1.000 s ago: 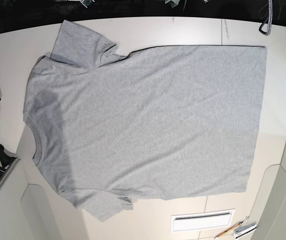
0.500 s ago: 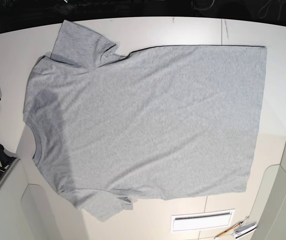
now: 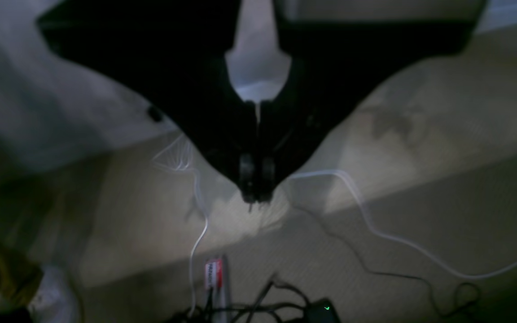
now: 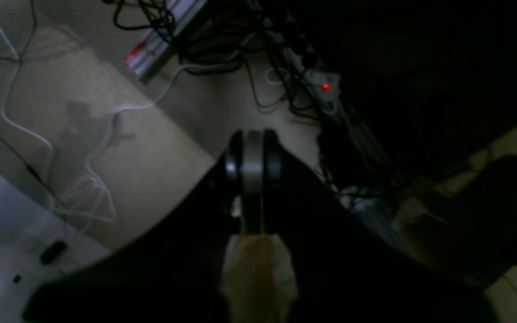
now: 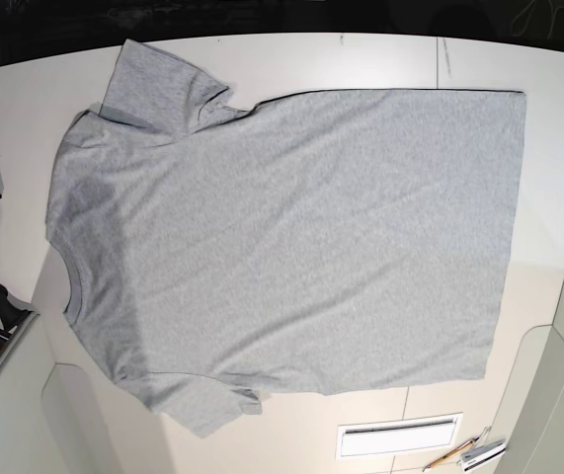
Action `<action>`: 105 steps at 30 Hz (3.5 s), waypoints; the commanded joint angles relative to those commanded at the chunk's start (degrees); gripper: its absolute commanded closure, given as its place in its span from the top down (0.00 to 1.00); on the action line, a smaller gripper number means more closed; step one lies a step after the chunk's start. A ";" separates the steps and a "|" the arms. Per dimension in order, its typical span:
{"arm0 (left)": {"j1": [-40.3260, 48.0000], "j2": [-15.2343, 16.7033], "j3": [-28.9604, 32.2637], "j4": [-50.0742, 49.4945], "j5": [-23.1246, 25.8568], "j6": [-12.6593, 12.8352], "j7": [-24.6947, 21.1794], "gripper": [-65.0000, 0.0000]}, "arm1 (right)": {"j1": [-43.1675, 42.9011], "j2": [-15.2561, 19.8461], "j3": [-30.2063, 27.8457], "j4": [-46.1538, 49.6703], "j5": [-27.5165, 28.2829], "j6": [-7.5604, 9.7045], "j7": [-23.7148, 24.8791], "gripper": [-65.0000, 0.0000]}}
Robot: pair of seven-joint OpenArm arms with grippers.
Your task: Fold the T-shirt properly
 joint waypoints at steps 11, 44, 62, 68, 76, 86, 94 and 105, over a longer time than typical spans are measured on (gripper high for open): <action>10.51 0.02 -19.08 21.40 -4.74 2.21 1.51 0.00 | -9.27 1.60 19.21 18.36 12.46 5.55 -2.49 0.00; -16.00 -3.39 -31.39 23.63 -21.49 1.70 15.26 0.49 | 5.11 -13.64 40.39 22.25 49.46 7.96 -25.42 0.50; -31.15 -9.05 -20.87 0.96 -32.20 -6.10 22.27 0.58 | 5.92 -15.13 33.05 21.66 49.22 10.36 -25.40 0.50; -30.12 -9.22 -20.61 1.09 -39.34 -10.59 31.74 0.58 | 6.86 -15.15 32.94 21.66 49.27 11.85 -25.40 0.50; -26.82 -9.31 -20.15 2.58 -40.26 -10.59 33.07 0.58 | 7.82 -16.76 32.92 21.66 49.51 12.07 -25.42 0.50; -27.54 -10.47 -13.05 2.60 -37.51 -10.59 31.21 0.37 | 7.82 -18.91 32.87 21.66 49.37 12.04 -25.27 0.38; -28.44 -10.49 -13.07 2.60 -37.64 -10.59 27.93 0.00 | 8.46 -19.41 32.89 21.70 44.02 12.02 -24.74 0.00; -28.61 -10.47 -15.17 3.87 -37.64 -10.59 24.87 0.00 | 8.50 -20.17 34.77 24.57 43.54 12.55 -28.20 0.00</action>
